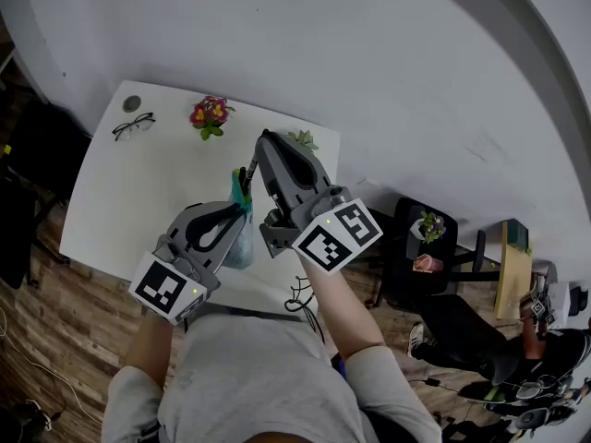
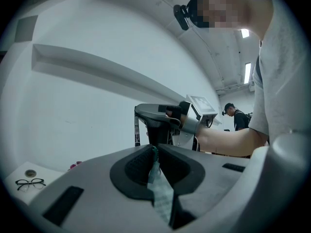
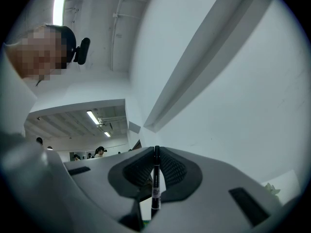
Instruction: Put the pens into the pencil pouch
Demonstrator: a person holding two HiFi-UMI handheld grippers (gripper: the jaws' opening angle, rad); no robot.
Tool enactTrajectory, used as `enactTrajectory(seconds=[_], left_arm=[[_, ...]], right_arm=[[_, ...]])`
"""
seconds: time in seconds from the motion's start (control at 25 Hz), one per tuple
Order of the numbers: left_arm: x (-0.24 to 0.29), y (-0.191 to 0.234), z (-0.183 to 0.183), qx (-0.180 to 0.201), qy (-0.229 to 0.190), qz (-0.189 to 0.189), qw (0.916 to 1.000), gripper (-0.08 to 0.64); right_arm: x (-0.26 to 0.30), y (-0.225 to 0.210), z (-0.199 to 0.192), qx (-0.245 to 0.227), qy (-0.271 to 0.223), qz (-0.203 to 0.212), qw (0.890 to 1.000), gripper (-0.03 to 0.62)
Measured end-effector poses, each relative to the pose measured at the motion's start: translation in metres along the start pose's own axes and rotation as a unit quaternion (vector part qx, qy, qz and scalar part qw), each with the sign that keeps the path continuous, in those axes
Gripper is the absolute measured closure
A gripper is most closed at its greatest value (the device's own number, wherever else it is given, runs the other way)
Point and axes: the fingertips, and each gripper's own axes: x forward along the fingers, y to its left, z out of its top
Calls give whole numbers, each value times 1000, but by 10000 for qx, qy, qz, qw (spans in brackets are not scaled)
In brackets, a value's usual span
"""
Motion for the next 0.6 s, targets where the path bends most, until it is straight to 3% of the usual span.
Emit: enactTrajectory(seconds=[0.6], left_arm=[[0, 6, 10, 50, -130, 121, 9998, 505]], right_arm=[[-12, 13, -37, -108, 741, 487, 9960, 538]])
